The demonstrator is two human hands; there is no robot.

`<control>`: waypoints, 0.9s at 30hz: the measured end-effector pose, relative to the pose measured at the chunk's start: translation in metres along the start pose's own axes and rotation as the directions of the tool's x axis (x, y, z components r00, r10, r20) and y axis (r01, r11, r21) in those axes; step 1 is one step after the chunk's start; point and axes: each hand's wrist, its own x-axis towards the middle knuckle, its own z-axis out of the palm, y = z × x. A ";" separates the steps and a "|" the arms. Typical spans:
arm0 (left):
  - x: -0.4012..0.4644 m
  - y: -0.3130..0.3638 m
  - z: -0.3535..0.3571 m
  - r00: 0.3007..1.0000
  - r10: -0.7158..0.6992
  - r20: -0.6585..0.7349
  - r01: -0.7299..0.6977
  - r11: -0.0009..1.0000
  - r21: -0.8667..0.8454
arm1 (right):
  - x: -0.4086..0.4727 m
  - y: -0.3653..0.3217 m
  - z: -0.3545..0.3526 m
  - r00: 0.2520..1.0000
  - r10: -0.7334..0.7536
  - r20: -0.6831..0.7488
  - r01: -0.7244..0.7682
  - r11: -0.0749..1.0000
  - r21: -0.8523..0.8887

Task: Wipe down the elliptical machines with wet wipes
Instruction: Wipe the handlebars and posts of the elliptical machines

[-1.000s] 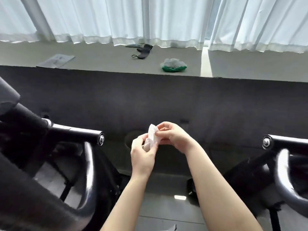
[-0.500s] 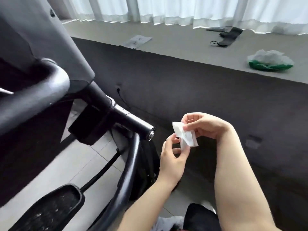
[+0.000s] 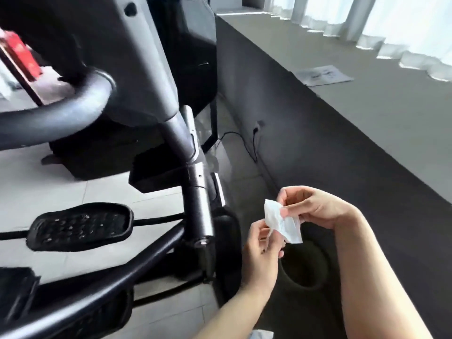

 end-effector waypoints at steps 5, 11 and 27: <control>0.016 0.000 0.075 0.995 -0.078 0.065 0.074 0.996 0.054 | -0.045 0.014 -0.055 0.982 0.005 -0.190 0.016 0.994 0.112; 0.068 0.013 0.165 0.981 -0.088 0.173 0.072 0.992 0.099 | -0.108 0.033 -0.103 0.711 -0.006 -0.703 0.228 0.948 0.223; 0.112 -0.016 0.369 0.685 -0.242 0.687 0.113 0.967 0.228 | -0.210 0.094 -0.218 -0.100 0.018 -0.995 -0.011 1.000 0.019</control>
